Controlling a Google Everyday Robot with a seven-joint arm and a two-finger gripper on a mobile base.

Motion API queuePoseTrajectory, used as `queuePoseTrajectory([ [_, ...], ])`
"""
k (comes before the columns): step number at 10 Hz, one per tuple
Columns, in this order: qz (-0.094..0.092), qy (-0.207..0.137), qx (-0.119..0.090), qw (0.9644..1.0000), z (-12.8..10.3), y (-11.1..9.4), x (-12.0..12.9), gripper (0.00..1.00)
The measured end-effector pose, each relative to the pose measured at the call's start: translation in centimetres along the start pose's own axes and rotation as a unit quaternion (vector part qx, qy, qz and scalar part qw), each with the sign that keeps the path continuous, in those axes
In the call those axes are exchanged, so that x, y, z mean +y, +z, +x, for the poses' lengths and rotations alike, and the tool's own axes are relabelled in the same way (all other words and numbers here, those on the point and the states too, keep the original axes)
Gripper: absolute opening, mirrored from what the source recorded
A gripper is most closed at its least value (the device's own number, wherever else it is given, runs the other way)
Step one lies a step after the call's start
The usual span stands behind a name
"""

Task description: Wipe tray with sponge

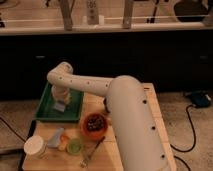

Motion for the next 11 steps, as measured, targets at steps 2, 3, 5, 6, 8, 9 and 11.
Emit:
queuePoseTrajectory([
  [2, -0.012, 0.003, -0.012, 0.9999, -0.4, 0.2, 0.3, 0.0],
  [3, -0.017, 0.007, -0.018, 0.9997, -0.5, 0.3, 0.6, 0.0],
  [5, -0.025, 0.013, -0.026, 0.9993, -0.6, 0.5, 1.2, 0.0],
  [6, -0.028, 0.015, -0.029, 0.9991, -0.7, 0.7, 1.3, 0.0],
  [8, -0.039, 0.019, -0.033, 0.9985, -0.9, 1.1, 1.8, 0.0],
  [9, -0.042, 0.022, -0.034, 0.9983, -1.0, 1.3, 2.0, 0.0],
  [11, -0.053, 0.029, -0.036, 0.9976, -0.9, 1.8, 2.9, 0.0],
])
